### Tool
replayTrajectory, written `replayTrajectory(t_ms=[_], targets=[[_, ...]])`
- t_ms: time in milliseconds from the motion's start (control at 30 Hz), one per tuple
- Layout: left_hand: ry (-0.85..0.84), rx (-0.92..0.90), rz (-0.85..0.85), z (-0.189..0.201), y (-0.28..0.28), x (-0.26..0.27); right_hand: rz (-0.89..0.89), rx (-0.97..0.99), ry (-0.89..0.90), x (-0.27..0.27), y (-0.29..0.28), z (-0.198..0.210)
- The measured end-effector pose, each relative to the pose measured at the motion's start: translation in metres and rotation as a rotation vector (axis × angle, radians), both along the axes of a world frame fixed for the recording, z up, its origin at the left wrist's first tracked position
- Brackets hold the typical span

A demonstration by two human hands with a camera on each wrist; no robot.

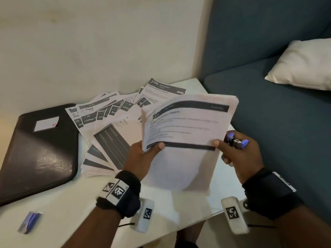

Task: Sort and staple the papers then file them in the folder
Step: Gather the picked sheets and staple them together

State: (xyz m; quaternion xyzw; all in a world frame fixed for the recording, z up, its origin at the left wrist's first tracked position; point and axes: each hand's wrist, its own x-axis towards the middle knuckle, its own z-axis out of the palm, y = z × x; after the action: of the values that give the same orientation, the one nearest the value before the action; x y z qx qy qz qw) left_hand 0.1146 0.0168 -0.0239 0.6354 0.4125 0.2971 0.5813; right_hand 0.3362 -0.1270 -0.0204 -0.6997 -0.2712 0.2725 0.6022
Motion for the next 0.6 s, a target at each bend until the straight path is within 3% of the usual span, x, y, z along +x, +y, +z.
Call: replayTrajectory(t_ms=[133,233,300,367,433,600], targets=[[0.34,0.062,-0.376,0.011,0.031,-0.017,-0.073,0.027,-0.061,0.015,-0.006,0.017],[0.6,0.062,-0.692,0.002,0.045,-0.022,0.099,-0.036,-0.195,0.019,-0.002,0.023],[0.755,0.067,-0.845,-0.008,0.045,-0.022,0.324,-0.169,-0.312,0.014,0.007,0.018],[0.855,0.053,-0.95,-0.024,0.045,-0.022,0.565,-0.322,-0.429,0.004,0.014,0.004],[0.973,0.091,-1.015,-0.04,0.041,-0.023,0.696,-0.405,-0.457,-0.009,0.017,-0.013],[1.068,0.045,-1.027,-0.06,0.036,-0.019,0.771,-0.399,-0.367,-0.025,0.012,-0.031]])
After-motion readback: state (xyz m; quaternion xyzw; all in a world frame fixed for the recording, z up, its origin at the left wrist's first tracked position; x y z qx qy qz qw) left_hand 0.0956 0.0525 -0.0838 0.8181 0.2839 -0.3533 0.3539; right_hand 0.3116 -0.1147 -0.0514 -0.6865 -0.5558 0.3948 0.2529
